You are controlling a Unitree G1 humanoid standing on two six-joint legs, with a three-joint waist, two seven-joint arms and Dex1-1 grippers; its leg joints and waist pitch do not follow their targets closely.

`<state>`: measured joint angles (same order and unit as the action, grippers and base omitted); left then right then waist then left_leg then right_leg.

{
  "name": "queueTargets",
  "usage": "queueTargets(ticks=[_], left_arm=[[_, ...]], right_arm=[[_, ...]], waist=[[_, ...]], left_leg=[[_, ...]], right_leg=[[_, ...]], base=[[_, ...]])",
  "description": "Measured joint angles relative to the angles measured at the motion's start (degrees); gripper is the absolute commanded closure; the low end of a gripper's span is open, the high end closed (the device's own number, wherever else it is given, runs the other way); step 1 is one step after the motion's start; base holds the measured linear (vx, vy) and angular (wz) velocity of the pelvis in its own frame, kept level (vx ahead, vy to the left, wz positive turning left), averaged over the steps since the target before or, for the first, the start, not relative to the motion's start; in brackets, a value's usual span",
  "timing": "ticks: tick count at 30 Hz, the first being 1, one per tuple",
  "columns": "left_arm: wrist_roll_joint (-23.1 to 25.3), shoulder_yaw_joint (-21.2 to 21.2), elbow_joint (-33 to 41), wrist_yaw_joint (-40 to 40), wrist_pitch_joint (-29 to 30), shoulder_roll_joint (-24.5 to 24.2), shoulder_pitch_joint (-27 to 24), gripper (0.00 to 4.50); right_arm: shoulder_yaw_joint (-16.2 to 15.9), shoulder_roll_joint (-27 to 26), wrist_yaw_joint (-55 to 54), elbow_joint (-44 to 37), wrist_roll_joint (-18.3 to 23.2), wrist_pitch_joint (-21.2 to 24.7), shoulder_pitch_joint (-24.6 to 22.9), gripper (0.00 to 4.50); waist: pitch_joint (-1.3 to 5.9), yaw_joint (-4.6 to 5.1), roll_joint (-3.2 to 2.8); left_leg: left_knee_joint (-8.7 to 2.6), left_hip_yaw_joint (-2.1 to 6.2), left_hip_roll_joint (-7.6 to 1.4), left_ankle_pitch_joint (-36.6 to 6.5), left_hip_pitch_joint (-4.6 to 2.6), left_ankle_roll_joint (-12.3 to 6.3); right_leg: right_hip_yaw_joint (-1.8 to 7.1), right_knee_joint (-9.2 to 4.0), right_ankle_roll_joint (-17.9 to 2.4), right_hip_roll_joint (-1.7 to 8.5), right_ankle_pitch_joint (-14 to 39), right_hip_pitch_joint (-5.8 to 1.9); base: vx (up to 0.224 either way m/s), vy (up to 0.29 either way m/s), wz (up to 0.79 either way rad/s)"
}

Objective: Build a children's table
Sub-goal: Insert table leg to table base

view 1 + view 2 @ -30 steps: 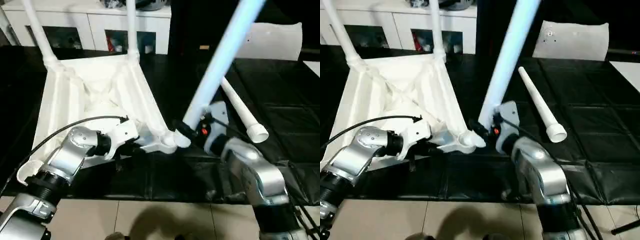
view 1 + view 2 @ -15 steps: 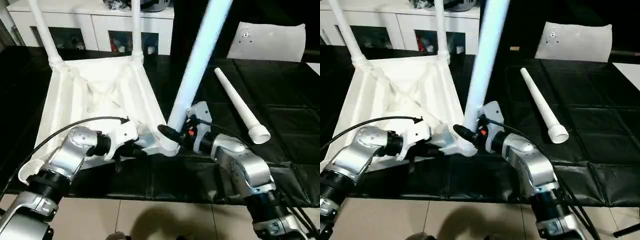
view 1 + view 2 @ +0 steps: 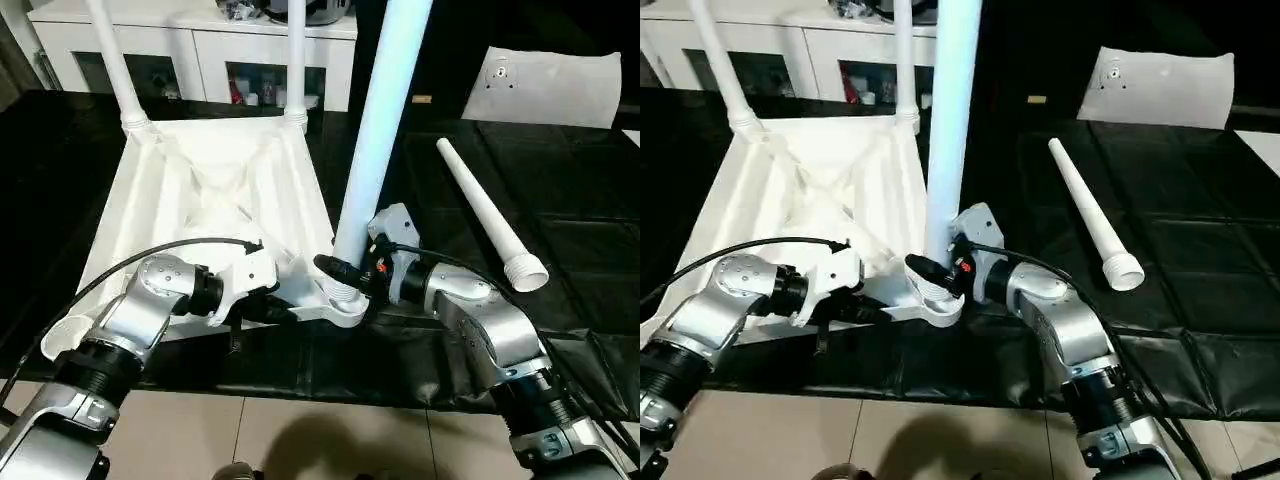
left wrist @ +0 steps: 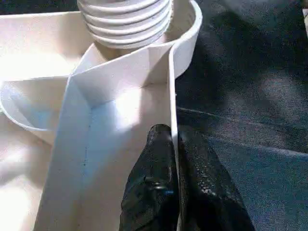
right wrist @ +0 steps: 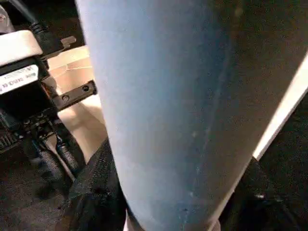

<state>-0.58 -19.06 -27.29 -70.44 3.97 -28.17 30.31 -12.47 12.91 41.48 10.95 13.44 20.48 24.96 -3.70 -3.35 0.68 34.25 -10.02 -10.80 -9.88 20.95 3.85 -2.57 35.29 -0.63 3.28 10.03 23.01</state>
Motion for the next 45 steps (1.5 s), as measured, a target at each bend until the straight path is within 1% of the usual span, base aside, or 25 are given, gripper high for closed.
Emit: queueTargets(ticks=[6,8,17,29,39,44,45], left_arm=[[0.28,0.07,-0.26,0.11,-0.41,0.22,0.1,4.5],[0.28,0.07,-0.62,-0.1,-0.45,0.38,0.31,4.5],[0.31,0.09,-1.73,-0.22,-0.81,0.66,0.67,4.5],[0.31,0.18,-2.14,-0.67,-1.15,0.66,0.68,4.5],[0.31,0.22,-2.29,-0.69,-1.34,0.51,0.67,4.5],[0.31,0.24,-2.28,-0.7,-1.39,0.48,0.67,4.5],[0.31,0.29,-2.29,-0.7,-1.39,0.48,0.67,4.5]], right_arm=[[0.57,0.93,0.63,-2.19,0.78,1.54,-1.3,2.59],[0.69,1.46,1.2,-3.59,1.16,1.69,-2.5,2.59],[0.8,2.0,1.49,-4.61,1.52,1.83,-3.57,2.59],[0.68,2.07,2.13,-2.67,0.46,0.69,-2.83,2.59],[0.79,1.7,2.87,-0.86,0.72,0.53,-1.74,2.59],[2.28,0.38,2.76,1.24,2.32,1.8,-0.77,2.59],[3.06,-0.07,2.75,1.74,2.87,2.01,-0.77,2.59]], waist=[[0.0,0.01,0.0],[0.02,-0.06,-0.03],[0.14,-0.03,-0.21],[0.21,0.01,-0.28],[0.24,0.15,-0.31],[0.25,0.14,-0.32],[0.25,0.16,-0.32]], left_leg=[[0.07,0.0,0.0,0.0,0.02,0.0],[0.06,0.0,0.0,0.0,0.02,0.0],[0.07,0.0,0.0,0.0,0.02,0.0],[0.06,0.0,-0.01,0.0,0.01,0.0],[0.07,0.0,-0.02,0.0,0.0,0.0],[0.07,0.0,-0.02,0.0,0.01,0.0],[0.06,0.0,-0.02,0.0,0.01,0.0]], right_leg=[[0.02,0.0,0.01,0.01,0.0,-0.03],[0.01,0.0,0.01,0.01,0.0,-0.05],[0.0,0.0,0.02,0.01,0.01,-0.05],[-0.01,0.0,0.02,0.01,0.01,-0.04],[-0.02,0.0,0.02,0.01,0.01,-0.04],[-0.02,-0.01,0.01,0.01,0.0,-0.04],[-0.02,-0.01,0.0,0.01,0.0,-0.03]], base=[[0.0,0.0,0.0],[0.0,0.0,0.0],[0.0,0.0,0.0],[0.0,0.0,0.0],[0.0,0.0,0.0],[0.0,0.0,0.0],[0.0,0.0,0.0]])
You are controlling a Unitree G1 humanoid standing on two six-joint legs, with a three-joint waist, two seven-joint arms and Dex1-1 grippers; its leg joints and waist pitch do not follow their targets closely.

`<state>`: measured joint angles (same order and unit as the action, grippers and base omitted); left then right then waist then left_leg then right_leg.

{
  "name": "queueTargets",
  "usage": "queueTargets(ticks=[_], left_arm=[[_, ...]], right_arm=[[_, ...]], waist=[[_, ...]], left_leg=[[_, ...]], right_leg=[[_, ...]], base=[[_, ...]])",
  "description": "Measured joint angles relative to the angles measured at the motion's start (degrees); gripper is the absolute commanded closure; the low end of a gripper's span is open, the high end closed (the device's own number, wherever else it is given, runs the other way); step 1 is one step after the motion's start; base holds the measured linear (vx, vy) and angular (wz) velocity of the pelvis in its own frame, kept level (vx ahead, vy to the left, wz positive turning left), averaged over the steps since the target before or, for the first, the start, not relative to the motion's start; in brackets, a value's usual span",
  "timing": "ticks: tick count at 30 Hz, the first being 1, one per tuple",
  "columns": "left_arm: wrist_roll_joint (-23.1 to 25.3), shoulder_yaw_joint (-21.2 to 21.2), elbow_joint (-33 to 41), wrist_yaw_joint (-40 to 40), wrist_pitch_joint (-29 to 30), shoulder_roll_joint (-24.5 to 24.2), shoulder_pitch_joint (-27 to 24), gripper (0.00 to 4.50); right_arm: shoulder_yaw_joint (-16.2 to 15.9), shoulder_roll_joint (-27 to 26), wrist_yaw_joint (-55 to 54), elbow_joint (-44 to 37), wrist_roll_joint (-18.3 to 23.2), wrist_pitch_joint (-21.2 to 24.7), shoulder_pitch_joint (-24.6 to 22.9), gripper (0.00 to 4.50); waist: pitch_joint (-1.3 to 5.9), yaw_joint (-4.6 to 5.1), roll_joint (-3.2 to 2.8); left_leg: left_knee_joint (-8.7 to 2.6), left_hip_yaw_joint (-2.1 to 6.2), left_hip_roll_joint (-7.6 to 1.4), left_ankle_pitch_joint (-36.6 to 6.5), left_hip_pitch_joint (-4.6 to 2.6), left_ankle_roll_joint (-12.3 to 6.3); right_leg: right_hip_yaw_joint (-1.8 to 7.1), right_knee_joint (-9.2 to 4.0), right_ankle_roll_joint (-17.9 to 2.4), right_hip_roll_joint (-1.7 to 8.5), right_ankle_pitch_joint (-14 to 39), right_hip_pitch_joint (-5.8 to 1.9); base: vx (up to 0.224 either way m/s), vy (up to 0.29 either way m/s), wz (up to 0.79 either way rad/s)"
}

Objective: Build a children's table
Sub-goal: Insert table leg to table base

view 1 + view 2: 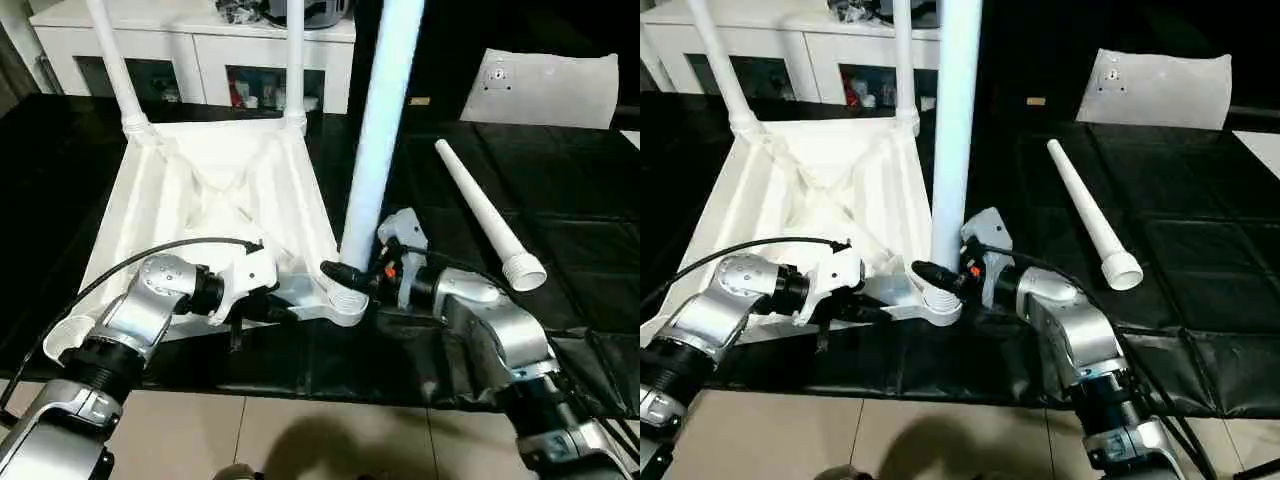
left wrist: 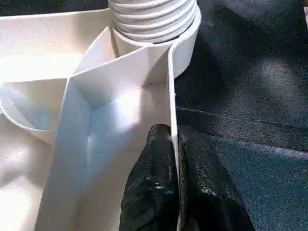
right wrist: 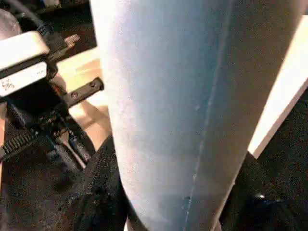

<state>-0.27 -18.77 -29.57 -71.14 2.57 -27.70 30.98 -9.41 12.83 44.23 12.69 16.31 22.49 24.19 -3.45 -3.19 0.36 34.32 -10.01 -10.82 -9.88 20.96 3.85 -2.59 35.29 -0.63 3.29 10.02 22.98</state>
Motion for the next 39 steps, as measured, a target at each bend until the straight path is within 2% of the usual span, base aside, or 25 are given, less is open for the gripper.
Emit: queueTargets(ticks=[4,7,12,16,20,24,29,36,39], left_arm=[[0.0,0.04,0.0,0.02,0.0,-0.09,0.0,4.5],[0.01,0.05,-0.01,0.11,0.0,-0.08,-0.05,4.5],[0.05,0.08,-0.96,1.09,0.0,0.83,-0.05,4.5],[0.18,0.08,-1.32,1.72,0.0,1.26,-0.02,4.5],[0.18,0.08,-1.75,1.69,-0.15,1.76,-0.02,4.5],[0.44,0.07,-2.21,2.05,-0.86,1.88,-0.03,4.5],[1.38,0.07,-2.23,2.37,-1.74,1.64,-0.02,4.5],[2.18,-0.2,-0.81,0.53,-1.8,0.18,-0.01,4.5],[2.16,-0.29,-0.7,-1.6,-2.96,-0.17,0.28,4.5]], right_arm=[[1.98,-1.06,-0.31,1.28,2.02,0.64,-0.17,2.59],[4.11,-2.04,-1.25,1.47,4.1,0.21,-2.0,2.59],[5.92,-3.66,-1.84,1.46,4.65,-5.38,-6.31,2.59],[6.04,-3.85,-2.61,1.1,4.61,-7.23,-7.87,2.59],[4.76,-3.29,-3.37,-0.87,3.0,-10.85,-10.19,2.59],[0.21,-0.82,-4.01,-2.12,-3.4,-15.6,-10.23,2.59],[-1.89,0.34,-3.45,-0.86,-5.77,-16.53,-8.17,2.59],[-3.52,1.43,2.53,2.19,-5.79,-16.47,-4.62,2.59],[-3.8,2.36,6.45,2.23,-4.85,-16.37,-4.18,2.59]], waist=[[0.01,-0.02,-0.02],[0.06,-0.09,-0.19],[0.42,-0.34,-0.85],[0.48,-0.38,-1.06],[0.63,-0.48,-1.43],[0.72,-0.4,-1.51],[0.74,-0.11,-0.83],[0.72,0.48,1.1],[0.48,0.51,1.74]], left_leg=[[0.0,0.0,-0.01,0.0,0.0,0.0],[0.0,0.0,0.0,0.0,0.01,0.0],[-0.02,0.0,0.05,-0.01,0.02,-0.01],[-0.01,0.01,0.07,-0.01,0.01,-0.01],[-0.03,0.01,0.14,-0.02,0.03,-0.03],[-0.04,0.02,0.15,-0.02,0.02,-0.03],[-0.03,0.02,0.14,-0.02,-0.01,-0.03],[-0.07,0.02,0.14,-0.02,-0.02,-0.03],[-0.12,0.03,0.14,-0.02,0.01,-0.03]], right_leg=[[-0.01,0.0,-0.01,0.0,-0.01,0.01],[0.0,-0.02,-0.01,0.0,0.0,0.0],[-0.01,-0.12,0.0,0.04,0.0,-0.05],[-0.01,-0.15,0.01,0.06,0.01,-0.1],[0.01,-0.29,0.04,0.12,0.02,-0.16],[-0.01,-0.28,0.07,0.13,0.04,-0.16],[-0.01,-0.3,0.11,0.13,0.07,-0.17],[-0.02,-0.34,0.16,0.14,0.1,-0.1],[-0.01,-0.34,0.28,0.13,0.18,-0.11]], base=[[0.0,0.0,0.0],[0.0,0.0,0.0],[0.0,0.0,0.0],[0.0,0.0,0.0],[0.0,0.0,0.0],[0.0,0.0,0.0],[0.0,0.0,0.0],[0.0,0.0,0.0],[0.0,0.0,0.0]])
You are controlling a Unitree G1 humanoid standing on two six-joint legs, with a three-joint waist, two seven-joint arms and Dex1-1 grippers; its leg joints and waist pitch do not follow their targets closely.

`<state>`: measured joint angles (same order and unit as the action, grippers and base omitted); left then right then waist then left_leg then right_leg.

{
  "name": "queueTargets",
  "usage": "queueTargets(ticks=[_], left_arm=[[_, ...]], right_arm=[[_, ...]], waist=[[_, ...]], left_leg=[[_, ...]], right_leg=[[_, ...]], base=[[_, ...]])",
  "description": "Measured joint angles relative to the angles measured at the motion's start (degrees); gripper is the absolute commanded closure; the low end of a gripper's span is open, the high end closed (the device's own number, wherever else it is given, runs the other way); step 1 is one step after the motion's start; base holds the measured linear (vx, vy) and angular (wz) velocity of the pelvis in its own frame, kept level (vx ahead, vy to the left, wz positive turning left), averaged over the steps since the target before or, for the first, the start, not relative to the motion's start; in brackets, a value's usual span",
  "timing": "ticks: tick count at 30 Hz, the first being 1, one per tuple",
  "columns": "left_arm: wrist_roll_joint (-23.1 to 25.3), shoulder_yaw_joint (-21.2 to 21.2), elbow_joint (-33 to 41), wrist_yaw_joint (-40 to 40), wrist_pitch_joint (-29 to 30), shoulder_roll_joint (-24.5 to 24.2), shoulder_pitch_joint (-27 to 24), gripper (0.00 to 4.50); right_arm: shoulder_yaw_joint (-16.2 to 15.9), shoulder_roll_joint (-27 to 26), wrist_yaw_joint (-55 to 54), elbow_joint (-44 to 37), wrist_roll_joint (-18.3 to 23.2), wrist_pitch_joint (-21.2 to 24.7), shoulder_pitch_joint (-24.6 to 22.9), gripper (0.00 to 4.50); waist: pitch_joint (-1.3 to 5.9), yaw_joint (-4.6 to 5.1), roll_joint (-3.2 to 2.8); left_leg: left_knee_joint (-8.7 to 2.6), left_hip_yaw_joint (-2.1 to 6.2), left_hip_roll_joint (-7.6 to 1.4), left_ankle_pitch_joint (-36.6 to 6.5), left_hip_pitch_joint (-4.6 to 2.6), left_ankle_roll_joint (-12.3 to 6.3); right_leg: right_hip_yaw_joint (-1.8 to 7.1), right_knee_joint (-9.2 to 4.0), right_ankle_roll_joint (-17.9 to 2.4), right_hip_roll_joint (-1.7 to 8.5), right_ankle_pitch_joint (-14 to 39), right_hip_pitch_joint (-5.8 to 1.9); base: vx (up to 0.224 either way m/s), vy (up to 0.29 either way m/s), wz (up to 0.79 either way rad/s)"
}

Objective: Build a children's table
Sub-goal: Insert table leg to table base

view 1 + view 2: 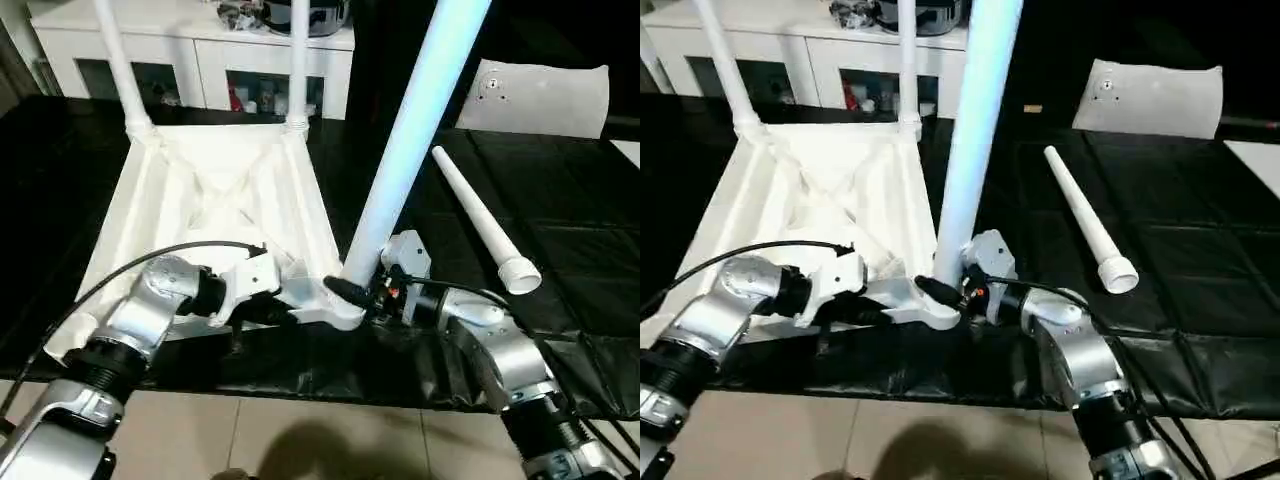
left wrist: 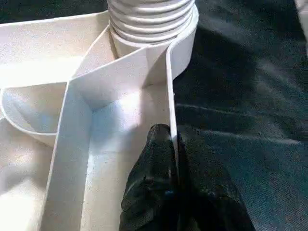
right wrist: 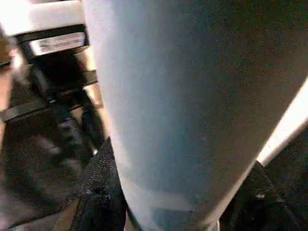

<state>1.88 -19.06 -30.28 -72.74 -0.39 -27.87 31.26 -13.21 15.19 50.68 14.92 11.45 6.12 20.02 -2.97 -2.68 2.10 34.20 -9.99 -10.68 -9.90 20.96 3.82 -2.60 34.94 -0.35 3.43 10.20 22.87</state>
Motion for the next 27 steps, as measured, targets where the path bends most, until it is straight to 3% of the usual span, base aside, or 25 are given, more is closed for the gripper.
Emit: queueTargets(ticks=[8,17,22,27], left_arm=[[0.01,-0.91,-1.52,-3.72,-2.17,-0.79,2.02,4.5],[0.32,-0.79,-3.17,-4.17,-3.23,-1.6,3.01,4.5],[0.32,1.55,2.45,0.12,2.86,-2.47,-0.35,4.5],[1.26,4.88,15.9,11.12,17.03,1.05,-7.05,4.5]], right_arm=[[-0.54,1.53,5.71,-0.91,1.5,0.17,-0.24,2.59],[-0.53,0.54,5.93,0.34,1.34,-0.17,0.65,2.59],[0.36,-3.67,-0.95,3.62,0.18,-1.98,1.53,2.59],[3.09,-7.99,-11.83,8.65,-0.98,-2.83,4.34,2.59]], waist=[[-0.33,-0.36,0.73],[-0.36,-0.14,0.64],[-0.6,1.11,0.36],[-1.02,3.36,-0.14]], left_leg=[[-0.45,0.0,0.05,-0.01,0.05,-0.01],[-0.97,-0.01,0.06,0.0,-0.11,0.0],[-0.98,0.01,0.08,-0.01,-0.17,0.01],[-0.99,0.24,0.12,-0.01,0.02,0.01]], right_leg=[[0.02,-0.26,0.19,0.0,0.14,0.0],[-0.01,-0.53,0.18,-0.05,0.13,-0.04],[-0.04,-0.73,0.17,-0.05,0.15,0.06],[-0.45,-1.95,0.16,-0.01,0.15,0.19]], base=[[0.0,0.0,0.0],[0.0,0.0,0.0],[0.0,0.0,0.0],[0.0,0.0,0.0]])
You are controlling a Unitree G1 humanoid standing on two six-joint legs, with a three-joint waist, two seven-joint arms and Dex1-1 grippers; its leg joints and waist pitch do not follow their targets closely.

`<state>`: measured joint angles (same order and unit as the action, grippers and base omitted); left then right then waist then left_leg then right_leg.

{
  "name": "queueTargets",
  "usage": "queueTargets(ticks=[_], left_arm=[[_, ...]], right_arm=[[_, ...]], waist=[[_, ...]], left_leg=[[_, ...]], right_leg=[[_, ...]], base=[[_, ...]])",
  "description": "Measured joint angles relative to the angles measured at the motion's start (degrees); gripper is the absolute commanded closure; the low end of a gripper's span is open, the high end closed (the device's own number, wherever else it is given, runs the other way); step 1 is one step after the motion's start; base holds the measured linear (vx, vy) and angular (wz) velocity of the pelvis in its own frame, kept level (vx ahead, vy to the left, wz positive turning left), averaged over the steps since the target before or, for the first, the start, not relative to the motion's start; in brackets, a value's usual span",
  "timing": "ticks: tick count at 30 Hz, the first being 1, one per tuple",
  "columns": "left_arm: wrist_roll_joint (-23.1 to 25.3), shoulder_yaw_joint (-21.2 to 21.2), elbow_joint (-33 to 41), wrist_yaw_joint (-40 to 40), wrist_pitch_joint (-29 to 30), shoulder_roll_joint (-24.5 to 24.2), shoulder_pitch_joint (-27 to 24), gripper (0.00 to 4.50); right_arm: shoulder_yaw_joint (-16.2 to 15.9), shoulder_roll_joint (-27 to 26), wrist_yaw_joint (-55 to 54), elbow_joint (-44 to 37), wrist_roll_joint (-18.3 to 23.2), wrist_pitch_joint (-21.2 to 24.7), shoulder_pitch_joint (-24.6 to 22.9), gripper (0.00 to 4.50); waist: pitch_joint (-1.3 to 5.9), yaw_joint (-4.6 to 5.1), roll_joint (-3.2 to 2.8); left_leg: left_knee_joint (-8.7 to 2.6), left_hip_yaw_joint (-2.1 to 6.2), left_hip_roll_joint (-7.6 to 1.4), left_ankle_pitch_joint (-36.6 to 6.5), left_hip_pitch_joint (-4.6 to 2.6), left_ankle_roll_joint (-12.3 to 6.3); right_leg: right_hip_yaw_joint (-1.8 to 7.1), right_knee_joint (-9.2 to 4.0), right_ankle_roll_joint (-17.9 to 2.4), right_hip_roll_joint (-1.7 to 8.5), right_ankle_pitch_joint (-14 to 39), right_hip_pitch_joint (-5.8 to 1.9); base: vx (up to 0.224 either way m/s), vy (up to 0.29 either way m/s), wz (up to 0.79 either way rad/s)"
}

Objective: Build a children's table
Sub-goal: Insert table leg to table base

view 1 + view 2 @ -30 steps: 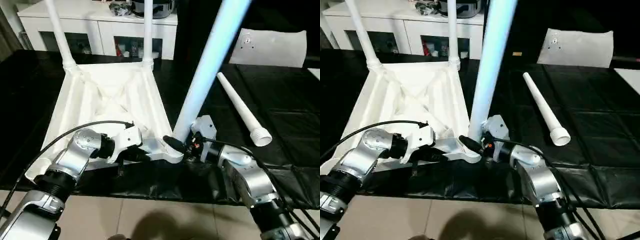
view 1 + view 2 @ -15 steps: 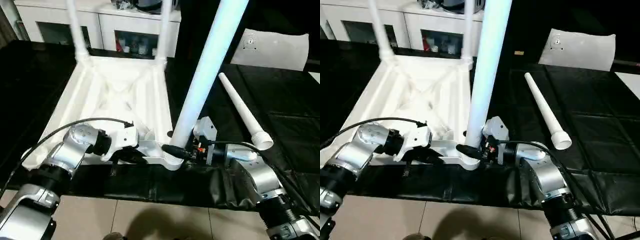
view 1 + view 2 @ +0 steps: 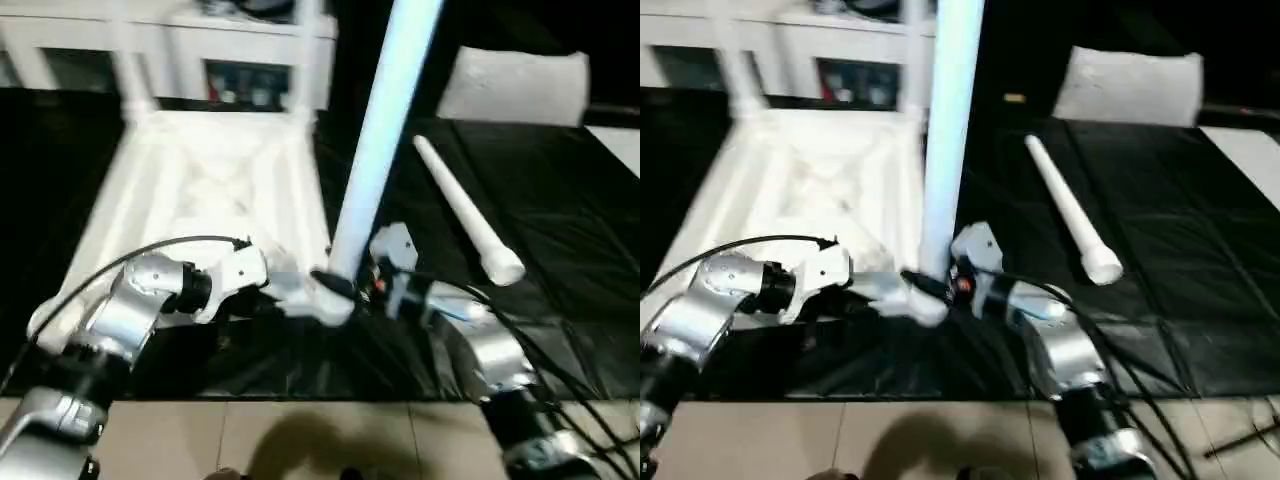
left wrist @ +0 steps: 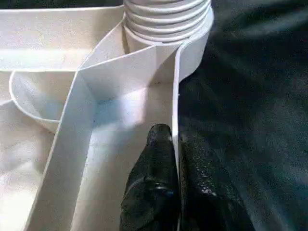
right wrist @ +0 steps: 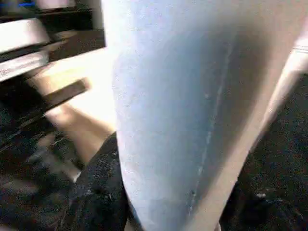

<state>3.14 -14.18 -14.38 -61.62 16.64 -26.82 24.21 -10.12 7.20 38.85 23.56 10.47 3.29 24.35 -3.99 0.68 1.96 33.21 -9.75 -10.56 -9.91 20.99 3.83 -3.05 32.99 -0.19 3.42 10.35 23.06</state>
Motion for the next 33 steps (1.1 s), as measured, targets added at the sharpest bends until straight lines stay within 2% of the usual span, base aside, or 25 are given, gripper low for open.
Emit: queueTargets(ticks=[3,5,7,14,15,17,19,22,25,26,29,30,33], left_arm=[[1.21,0.49,4.3,5.89,5.77,4.11,-1.91,4.5],[2.26,0.72,4.97,10.01,7.33,7.84,-2.08,4.5],[2.81,0.34,5.07,12.3,8.27,9.59,-1.87,4.5],[4.15,-0.97,4.72,14.96,9.3,10.2,-0.71,4.5],[4.43,-1.28,4.1,14.82,8.84,9.86,-0.14,4.5],[4.53,-1.65,2.68,14.61,7.75,9.42,0.78,4.5],[4.5,-1.84,2.21,14.41,7.16,9.04,1.06,4.5],[4.34,-1.93,1.66,13.63,6.9,8.27,1.65,4.5],[3.72,-2.06,0.71,12.35,6.47,8.06,2.4,4.5],[3.44,-2.05,0.4,11.93,6.06,7.9,2.53,4.5],[2.79,-2.48,-1.79,10.15,3.05,7.21,3.52,4.5],[2.64,-2.47,-2.18,9.62,2.27,6.91,3.69,4.5],[2.05,-2.62,-4.68,7.01,-1.28,5.71,4.75,4.5]], right_arm=[[1.44,-1.44,-5.22,2.39,-0.64,-0.48,1.32,2.59],[2.99,-2.64,-9.37,4.67,-1.23,-0.59,2.73,2.59],[3.71,-3.16,-11.8,5.76,-1.49,-0.59,3.44,2.59],[4.25,-4.56,-14.65,7.3,-1.72,-0.1,4.76,2.59],[4.52,-4.72,-14.61,7.41,-1.65,0.1,4.82,2.24],[5.13,-5.08,-14.65,8.07,-1.59,0.6,5.08,1.87],[5.37,-5.3,-14.96,9.17,-1.56,1.23,4.82,1.81],[5.37,-5.29,-14.86,9.35,-1.49,1.26,4.89,1.46],[5.3,-4.85,-14.64,10.44,-1.52,1.62,4.12,1.37],[5.23,-4.72,-14.5,10.28,-1.56,1.24,3.88,1.13],[5.08,-3.15,-11.08,7.9,-1.49,2.22,1.0,0.97],[5.14,-3.04,-10.43,6.93,-1.23,2.22,0.07,0.8],[4.45,-0.2,-6.31,1.61,0.21,4.66,-2.96,0.57]], waist=[[-0.03,0.54,-0.16],[-0.04,0.54,-0.17],[-0.01,0.54,-0.2],[0.06,0.51,-0.13],[0.08,0.51,-0.07],[0.09,0.5,0.0],[0.04,0.48,0.0],[0.03,0.49,-0.02],[0.0,0.32,-0.08],[-0.02,0.29,-0.12],[-0.01,-0.29,-0.14],[-0.04,-0.4,-0.19],[-0.06,-1.04,-0.22]], left_leg=[[0.01,-0.02,0.33,0.0,-0.1,-0.01],[0.02,-0.02,0.45,-0.01,-0.12,-0.02],[0.02,-0.02,0.47,-0.02,-0.12,-0.04],[-0.06,0.01,0.44,-0.02,-0.11,-0.04],[-0.05,0.01,0.45,-0.02,-0.1,-0.04],[-0.04,0.01,0.45,-0.02,-0.08,-0.04],[-0.03,0.04,0.46,-0.02,0.03,-0.04],[-0.05,0.03,0.47,-0.02,0.07,-0.04],[-0.08,0.03,0.47,-0.02,0.14,-0.04],[-0.1,0.03,0.47,-0.02,0.14,-0.04],[-0.27,0.02,0.47,-0.02,0.15,-0.04],[-0.27,0.0,0.47,-0.02,0.16,-0.04],[-0.35,-0.01,0.39,-0.02,0.09,-0.04]], right_leg=[[0.31,-0.02,0.0,0.13,0.0,0.0],[0.46,-0.01,0.0,0.13,0.0,0.0],[0.49,-0.01,0.0,0.12,0.0,0.0],[0.47,0.0,0.0,0.08,0.0,0.02],[0.47,-0.01,0.0,0.08,0.0,0.01],[0.46,-0.08,0.01,0.08,0.01,0.02],[0.45,-0.18,0.01,0.08,0.01,0.06],[0.45,-0.28,0.01,0.08,0.01,0.07],[0.47,-0.28,0.0,0.08,0.0,0.08],[0.48,-0.28,-0.01,0.08,-0.01,0.08],[0.49,-0.23,-0.08,0.05,-0.05,0.08],[0.51,-0.13,-0.26,0.05,-0.17,0.12],[0.48,0.1,-0.35,-0.01,-0.28,0.15]], base=[[0.0,0.0,0.0],[0.0,0.0,0.0],[0.0,0.0,0.0],[0.0,0.0,0.0],[0.0,0.0,0.0],[0.0,0.0,0.0],[0.0,0.0,0.0],[0.0,0.0,0.0],[0.0,0.0,0.0],[0.0,0.0,0.0],[0.0,0.0,0.0],[0.0,0.0,0.0],[0.0,0.0,0.0]])
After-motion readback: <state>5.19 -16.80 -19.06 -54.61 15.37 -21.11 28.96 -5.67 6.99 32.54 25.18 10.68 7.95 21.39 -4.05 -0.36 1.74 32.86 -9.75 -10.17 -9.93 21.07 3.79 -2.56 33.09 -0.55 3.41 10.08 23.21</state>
